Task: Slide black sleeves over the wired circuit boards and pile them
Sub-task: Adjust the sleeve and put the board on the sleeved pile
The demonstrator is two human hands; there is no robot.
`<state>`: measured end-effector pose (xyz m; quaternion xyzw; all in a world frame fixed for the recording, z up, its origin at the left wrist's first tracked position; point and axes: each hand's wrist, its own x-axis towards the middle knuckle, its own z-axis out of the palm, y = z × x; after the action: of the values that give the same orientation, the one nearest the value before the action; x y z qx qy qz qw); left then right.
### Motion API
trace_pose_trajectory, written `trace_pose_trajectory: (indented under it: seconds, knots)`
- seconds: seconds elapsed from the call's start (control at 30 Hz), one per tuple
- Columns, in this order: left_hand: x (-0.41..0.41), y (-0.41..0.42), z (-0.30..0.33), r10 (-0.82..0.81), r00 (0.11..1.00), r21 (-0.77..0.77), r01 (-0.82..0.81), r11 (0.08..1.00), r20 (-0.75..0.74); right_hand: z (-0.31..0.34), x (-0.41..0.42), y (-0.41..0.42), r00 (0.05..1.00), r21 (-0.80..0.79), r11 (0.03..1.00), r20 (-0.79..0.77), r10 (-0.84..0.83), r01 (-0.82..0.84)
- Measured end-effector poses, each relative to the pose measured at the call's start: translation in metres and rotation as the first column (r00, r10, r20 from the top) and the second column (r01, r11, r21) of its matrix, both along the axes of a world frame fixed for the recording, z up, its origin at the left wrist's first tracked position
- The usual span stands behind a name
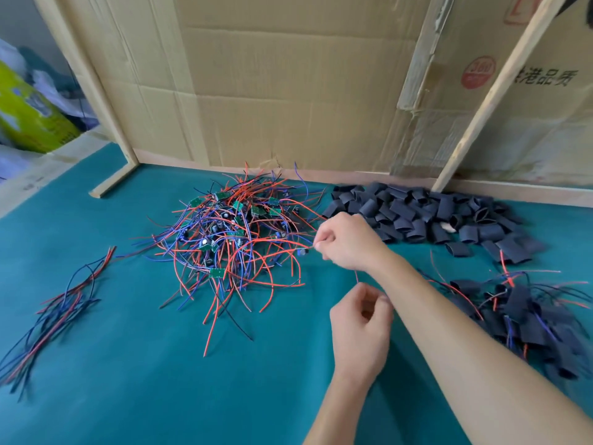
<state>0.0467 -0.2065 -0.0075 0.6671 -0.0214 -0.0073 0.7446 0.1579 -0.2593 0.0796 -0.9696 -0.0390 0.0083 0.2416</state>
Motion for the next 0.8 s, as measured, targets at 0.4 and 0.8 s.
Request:
trace_pose_trajectory:
  seconds: [0.4,0.8]
  knots:
    - [0.0,-0.002,0.005,0.072,0.997,-0.217,-0.066,0.974,0.019,0.013,-0.083,-0.086,0.968,0.386,0.892,-0.183,-0.174,0.234]
    - [0.003,-0.006,0.0,0.137,0.99,-0.093,-0.133,0.987,0.042,-0.001,-0.045,-0.082,0.974,0.278,0.947,-0.199,-0.107,0.161]
